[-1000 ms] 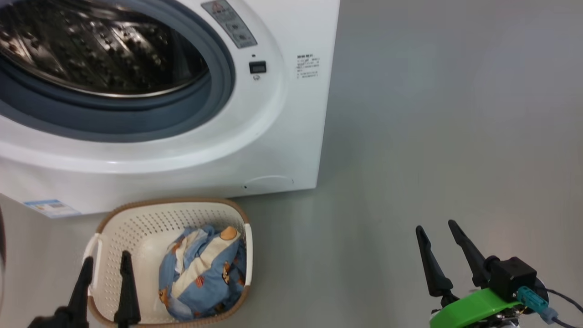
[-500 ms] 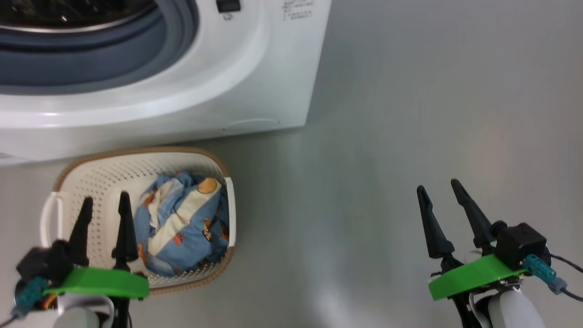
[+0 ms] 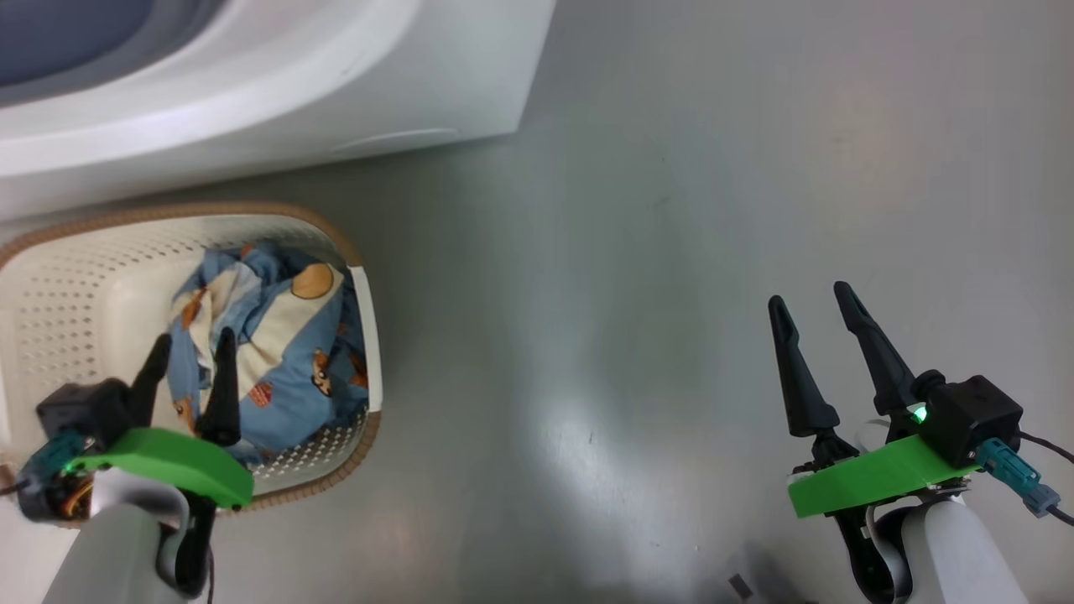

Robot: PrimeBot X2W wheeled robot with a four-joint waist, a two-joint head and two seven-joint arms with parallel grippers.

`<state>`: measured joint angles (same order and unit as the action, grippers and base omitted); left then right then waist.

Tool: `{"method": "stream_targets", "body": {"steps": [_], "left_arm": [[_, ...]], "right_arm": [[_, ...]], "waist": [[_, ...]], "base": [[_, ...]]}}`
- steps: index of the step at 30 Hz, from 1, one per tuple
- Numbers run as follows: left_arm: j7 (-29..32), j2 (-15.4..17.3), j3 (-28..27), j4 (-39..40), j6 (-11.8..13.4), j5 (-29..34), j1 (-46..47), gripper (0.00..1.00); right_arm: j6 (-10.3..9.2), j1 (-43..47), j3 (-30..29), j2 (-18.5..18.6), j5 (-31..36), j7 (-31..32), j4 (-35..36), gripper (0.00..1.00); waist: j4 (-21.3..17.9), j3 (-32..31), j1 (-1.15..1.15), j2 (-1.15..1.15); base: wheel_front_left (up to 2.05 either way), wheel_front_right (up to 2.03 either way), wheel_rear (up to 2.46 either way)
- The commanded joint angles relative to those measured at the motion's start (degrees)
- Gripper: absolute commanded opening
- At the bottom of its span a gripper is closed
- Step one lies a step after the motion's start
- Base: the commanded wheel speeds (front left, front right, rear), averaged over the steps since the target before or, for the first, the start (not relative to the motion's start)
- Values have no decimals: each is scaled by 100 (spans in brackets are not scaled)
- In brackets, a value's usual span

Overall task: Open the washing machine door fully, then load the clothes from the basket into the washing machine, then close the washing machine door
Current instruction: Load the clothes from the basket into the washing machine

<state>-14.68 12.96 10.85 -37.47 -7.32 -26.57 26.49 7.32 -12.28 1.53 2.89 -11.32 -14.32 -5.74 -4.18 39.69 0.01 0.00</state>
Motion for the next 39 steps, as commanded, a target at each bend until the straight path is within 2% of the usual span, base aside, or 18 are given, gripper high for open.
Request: {"method": "stream_targets", "body": {"steps": [1, 10, 17, 22, 27, 39], "left_arm": [[-32, 234, -44, -48, -16, -66, 66, 100], [-2, 798, 859, -1174, -16, -598, 760, 100], [131, 972, 1490, -1607, -16, -950, 1232, 100], [245, 1124, 1720, -1995, -16, -1140, 1545, 100], [379, 1213, 1872, -2394, -16, -1150, 1934, 100], [959, 1141, 2325, -2783, -16, -1268, 2539, 100]], "right_arm": [[17, 70, 165, -2, -74, -68, 138, 100], [17, 6, 342, -2, -207, -68, 377, 100], [17, -23, 403, -2, -290, -68, 608, 100], [17, -68, 466, -2, -310, -68, 686, 100], [17, -24, 481, -2, -369, -68, 735, 100], [17, 160, 464, -2, -427, -68, 860, 100]], "waist": [[-95, 242, -1, 0], [-386, 753, -1, 0], [-444, 1013, -1, 0], [-476, 1192, -1, 0], [-553, 1389, -1, 0], [-585, 1606, -1, 0]], "base": [[0, 0, 0], [0, 0, 0], [0, 0, 0], [0, 0, 0], [0, 0, 0], [0, 0, 0]]}}
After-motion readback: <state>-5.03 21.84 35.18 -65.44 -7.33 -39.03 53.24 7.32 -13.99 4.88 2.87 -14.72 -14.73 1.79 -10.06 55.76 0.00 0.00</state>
